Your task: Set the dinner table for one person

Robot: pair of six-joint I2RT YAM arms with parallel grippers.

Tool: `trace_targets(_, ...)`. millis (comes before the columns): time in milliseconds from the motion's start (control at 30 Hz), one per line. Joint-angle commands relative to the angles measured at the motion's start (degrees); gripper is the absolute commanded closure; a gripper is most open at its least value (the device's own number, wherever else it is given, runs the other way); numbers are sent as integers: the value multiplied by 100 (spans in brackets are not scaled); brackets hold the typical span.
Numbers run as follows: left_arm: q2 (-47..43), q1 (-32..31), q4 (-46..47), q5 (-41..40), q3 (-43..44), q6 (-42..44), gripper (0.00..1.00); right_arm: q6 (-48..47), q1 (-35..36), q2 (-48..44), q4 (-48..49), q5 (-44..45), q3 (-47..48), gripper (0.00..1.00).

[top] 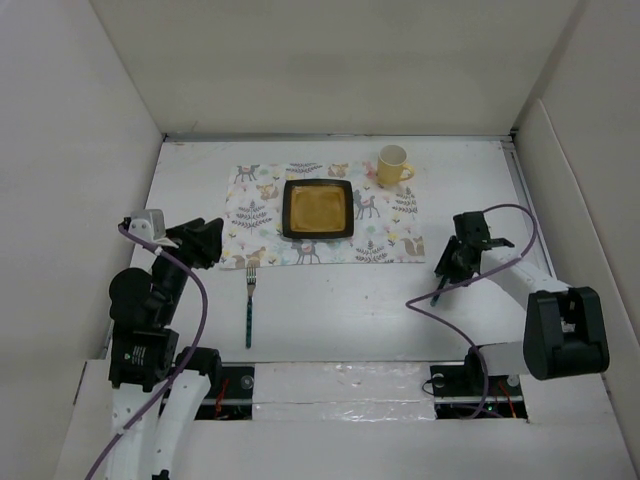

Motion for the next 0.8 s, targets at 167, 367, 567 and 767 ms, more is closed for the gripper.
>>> trace_targets(167,-255,-320,94,-204,247,133,58,16,-303,703,-347,-145,450,61)
trace_targets(367,-334,-523,24,-345,291,168,58,16,-435,959,-435,-197,591,88)
trace_targets(567,-326,-523,-20,-354,282,177,58,-300,-435,443,-506,162,846,100)
trace_targets(767,-159,-523,-2,-328,256,168,58,-801,256,-921,-532,67,1837,100)
